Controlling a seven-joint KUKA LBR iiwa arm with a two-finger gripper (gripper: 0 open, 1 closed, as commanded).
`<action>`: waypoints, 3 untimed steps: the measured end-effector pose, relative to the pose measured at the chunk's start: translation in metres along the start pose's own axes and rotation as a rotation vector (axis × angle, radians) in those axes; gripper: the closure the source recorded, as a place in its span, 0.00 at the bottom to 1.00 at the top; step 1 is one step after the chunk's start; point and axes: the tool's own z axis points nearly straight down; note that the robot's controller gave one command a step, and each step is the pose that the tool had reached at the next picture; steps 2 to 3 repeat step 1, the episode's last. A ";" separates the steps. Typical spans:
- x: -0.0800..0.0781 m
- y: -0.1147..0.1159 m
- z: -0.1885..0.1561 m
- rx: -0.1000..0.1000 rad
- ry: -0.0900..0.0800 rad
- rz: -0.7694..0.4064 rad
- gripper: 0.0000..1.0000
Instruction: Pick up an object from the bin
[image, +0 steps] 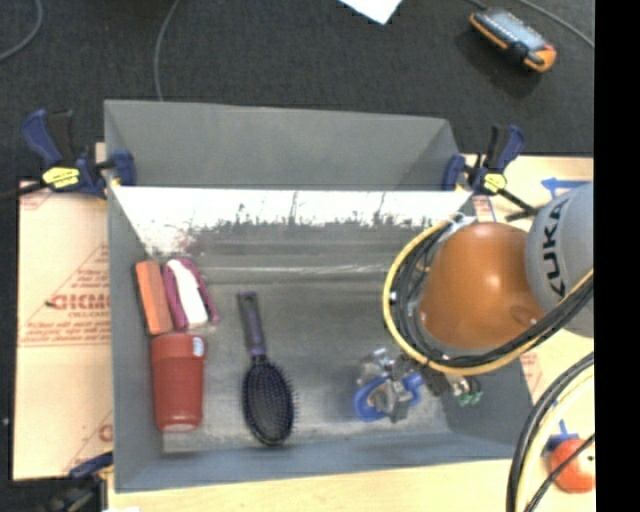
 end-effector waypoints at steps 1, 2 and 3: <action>-0.002 -0.001 -0.037 0.003 -0.007 0.000 1.00; -0.002 -0.001 -0.037 0.003 -0.007 0.000 1.00; -0.002 -0.001 -0.037 0.003 -0.007 0.000 1.00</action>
Offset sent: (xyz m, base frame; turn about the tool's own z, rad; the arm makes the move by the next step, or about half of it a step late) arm 0.0018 -0.0002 0.0421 -0.0001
